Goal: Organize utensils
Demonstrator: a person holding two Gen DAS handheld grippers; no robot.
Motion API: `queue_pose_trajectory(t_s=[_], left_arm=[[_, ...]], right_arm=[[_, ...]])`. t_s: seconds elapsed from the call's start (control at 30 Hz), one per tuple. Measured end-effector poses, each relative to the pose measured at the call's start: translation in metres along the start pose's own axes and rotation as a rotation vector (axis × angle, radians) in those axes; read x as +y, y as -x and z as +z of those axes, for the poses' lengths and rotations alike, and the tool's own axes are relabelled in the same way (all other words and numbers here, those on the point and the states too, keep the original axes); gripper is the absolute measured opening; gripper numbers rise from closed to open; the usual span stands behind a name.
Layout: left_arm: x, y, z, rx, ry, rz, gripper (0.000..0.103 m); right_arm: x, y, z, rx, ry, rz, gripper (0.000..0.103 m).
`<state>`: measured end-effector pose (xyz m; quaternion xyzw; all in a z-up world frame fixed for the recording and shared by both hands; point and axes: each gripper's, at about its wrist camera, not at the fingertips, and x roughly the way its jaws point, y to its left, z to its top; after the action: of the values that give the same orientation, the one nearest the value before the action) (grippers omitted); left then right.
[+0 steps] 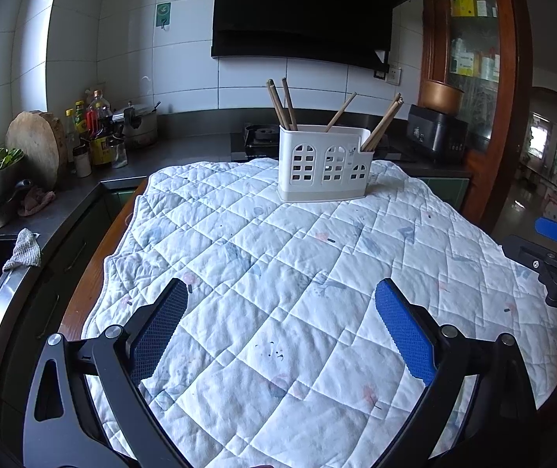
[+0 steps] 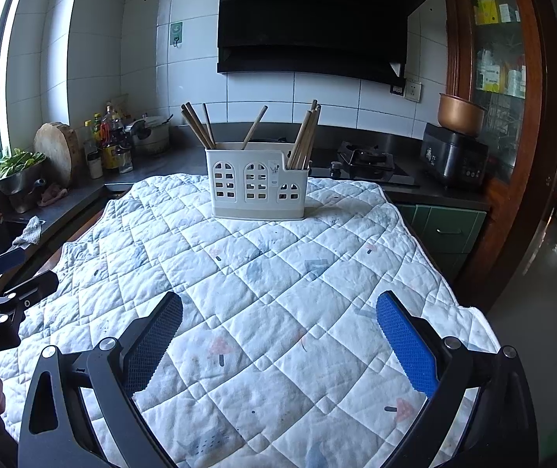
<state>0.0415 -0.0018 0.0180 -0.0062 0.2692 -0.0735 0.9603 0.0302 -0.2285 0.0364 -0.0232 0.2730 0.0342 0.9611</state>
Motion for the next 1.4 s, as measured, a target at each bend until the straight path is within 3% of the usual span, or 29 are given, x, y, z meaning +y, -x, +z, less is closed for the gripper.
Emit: queue_pose_trajectory(t_s=[1.4], left_arm=[[0.0016,-0.0035,-0.0082,0.012,0.002,0.005,0.096]], right_arm=[[0.0064,-0.0058,-0.0036,0.012,0.015,0.007,0.096]])
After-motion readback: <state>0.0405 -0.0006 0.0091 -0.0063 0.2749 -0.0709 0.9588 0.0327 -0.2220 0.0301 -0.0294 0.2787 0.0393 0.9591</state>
